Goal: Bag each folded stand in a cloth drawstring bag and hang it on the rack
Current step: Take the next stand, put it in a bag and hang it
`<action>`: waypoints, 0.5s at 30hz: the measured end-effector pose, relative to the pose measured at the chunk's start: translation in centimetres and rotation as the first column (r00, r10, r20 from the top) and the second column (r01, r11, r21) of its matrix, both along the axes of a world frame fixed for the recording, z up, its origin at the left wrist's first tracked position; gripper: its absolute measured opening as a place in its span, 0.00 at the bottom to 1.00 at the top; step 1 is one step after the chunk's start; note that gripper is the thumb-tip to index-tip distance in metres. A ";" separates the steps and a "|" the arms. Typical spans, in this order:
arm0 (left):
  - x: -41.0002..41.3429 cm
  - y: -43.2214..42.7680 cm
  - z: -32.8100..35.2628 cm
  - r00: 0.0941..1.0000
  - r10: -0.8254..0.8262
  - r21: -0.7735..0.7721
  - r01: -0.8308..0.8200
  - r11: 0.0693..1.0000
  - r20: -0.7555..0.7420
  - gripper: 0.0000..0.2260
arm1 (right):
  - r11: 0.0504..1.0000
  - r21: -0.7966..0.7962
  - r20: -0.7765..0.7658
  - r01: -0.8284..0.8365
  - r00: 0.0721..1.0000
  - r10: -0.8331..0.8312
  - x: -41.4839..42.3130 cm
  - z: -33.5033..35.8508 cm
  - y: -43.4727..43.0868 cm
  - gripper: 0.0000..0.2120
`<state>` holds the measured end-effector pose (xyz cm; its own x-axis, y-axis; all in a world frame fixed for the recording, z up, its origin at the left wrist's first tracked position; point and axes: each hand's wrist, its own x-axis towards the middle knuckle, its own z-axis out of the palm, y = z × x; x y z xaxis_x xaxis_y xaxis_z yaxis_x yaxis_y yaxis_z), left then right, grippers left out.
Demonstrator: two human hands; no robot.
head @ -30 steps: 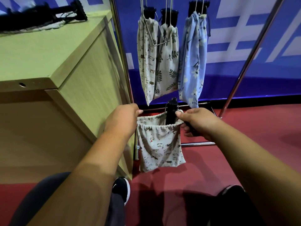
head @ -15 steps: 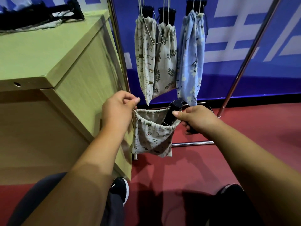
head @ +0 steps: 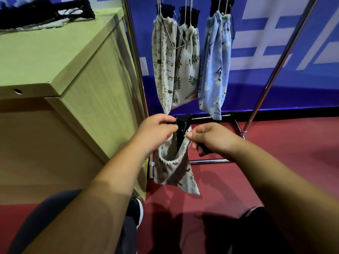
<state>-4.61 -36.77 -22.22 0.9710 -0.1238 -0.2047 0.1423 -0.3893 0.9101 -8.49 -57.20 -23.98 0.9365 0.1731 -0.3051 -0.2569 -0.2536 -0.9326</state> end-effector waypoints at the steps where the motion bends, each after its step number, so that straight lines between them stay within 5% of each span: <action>1: -0.1 -0.2 -0.4 0.999 -0.025 0.048 0.026 0.999 -0.022 0.15 | 1.000 -0.004 -0.006 -0.029 1.000 0.029 -0.2 0.1 0.3 0.14; 5: 0.0 -0.6 -1.7 0.997 -0.052 0.258 0.065 0.964 -0.058 0.40 | 0.995 -0.023 -0.015 -0.093 0.996 0.093 -0.4 0.2 0.8 0.15; 9: 0.1 -0.5 -2.4 0.991 -0.089 0.352 0.120 0.928 -0.103 0.38 | 0.992 -0.056 -0.016 -0.110 0.994 0.110 -0.8 -0.1 0.8 0.17; 12: 0.5 -0.4 -2.9 0.982 -0.069 0.333 0.126 0.935 -0.179 0.49 | 0.991 -0.066 -0.055 -0.119 0.992 0.115 -1.1 0.1 0.6 0.17; 15: 1.3 -0.5 -3.3 0.977 -0.061 0.313 0.125 0.941 -0.206 0.35 | 0.992 -0.057 -0.067 -0.110 0.992 0.106 -0.8 0.1 0.2 0.15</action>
